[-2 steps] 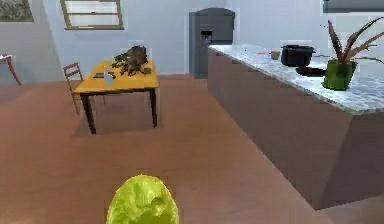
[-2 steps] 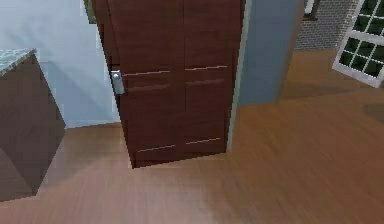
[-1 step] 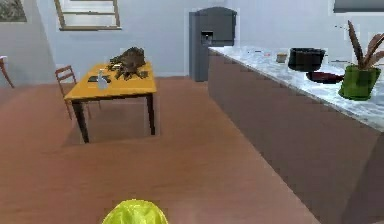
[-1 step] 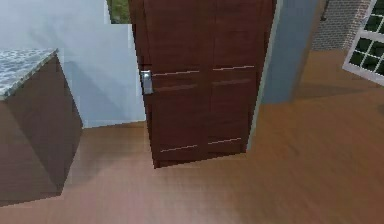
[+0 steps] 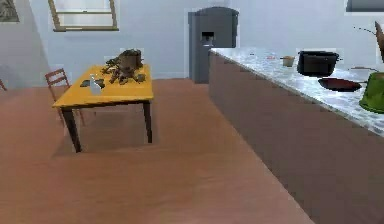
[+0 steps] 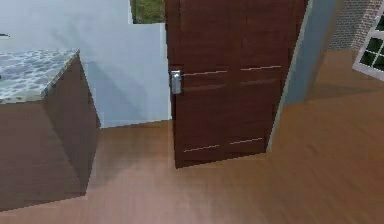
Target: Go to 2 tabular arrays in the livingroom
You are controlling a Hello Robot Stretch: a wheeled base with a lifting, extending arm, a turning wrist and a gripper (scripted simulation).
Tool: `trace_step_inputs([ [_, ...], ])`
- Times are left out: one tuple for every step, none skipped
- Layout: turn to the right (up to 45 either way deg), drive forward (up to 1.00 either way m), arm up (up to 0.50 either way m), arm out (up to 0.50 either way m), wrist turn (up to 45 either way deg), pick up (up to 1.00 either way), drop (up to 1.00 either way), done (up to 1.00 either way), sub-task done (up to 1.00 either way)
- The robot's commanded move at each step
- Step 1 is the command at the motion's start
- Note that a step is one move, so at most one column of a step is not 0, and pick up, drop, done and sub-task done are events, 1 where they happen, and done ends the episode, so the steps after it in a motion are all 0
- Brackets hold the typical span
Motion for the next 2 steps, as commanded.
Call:
trace_step_inputs([
  [45.0, 0.00, 0.00, 0.00, 0.0, 0.00, 0.00, 0.00, 0.00],
  [45.0, 0.00, 0.00, 0.00, 0.0, 0.00, 0.00, 0.00, 0.00],
])
